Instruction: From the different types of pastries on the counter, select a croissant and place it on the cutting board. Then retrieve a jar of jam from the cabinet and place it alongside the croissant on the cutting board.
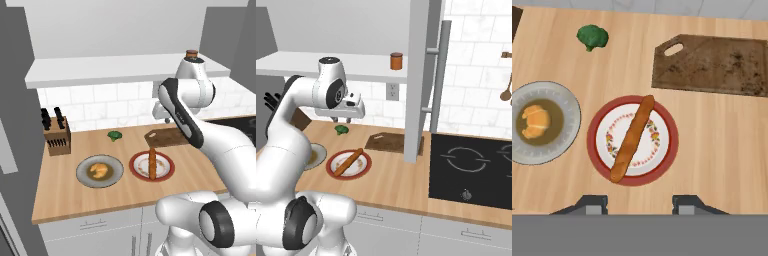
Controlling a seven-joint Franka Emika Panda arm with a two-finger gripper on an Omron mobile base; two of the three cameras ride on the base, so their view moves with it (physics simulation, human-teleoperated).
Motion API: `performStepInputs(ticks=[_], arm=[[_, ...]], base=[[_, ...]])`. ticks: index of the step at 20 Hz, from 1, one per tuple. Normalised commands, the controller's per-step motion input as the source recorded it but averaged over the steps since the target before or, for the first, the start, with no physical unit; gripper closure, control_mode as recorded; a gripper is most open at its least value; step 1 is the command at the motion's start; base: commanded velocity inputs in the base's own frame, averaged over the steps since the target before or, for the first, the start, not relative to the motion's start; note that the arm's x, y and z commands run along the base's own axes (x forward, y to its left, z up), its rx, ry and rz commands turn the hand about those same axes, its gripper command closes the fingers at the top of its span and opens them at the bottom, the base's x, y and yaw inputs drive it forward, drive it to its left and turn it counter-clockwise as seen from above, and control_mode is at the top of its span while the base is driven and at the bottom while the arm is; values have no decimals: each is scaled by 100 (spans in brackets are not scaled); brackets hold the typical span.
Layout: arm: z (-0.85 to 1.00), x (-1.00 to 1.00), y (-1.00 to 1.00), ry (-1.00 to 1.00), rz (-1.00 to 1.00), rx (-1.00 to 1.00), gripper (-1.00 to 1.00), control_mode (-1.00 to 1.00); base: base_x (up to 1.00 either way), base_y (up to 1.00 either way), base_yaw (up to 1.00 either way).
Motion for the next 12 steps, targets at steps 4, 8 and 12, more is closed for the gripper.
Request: performStepInputs(ticks=[4, 8, 12], arm=[[-1, 0, 0, -2, 0, 0, -100, -100], [0, -1, -16, -3, 2, 1, -100, -100], [32, -8, -28, -48, 16, 0, -100, -100]], base=[[0, 0, 0], [0, 0, 0], [0, 0, 0]])
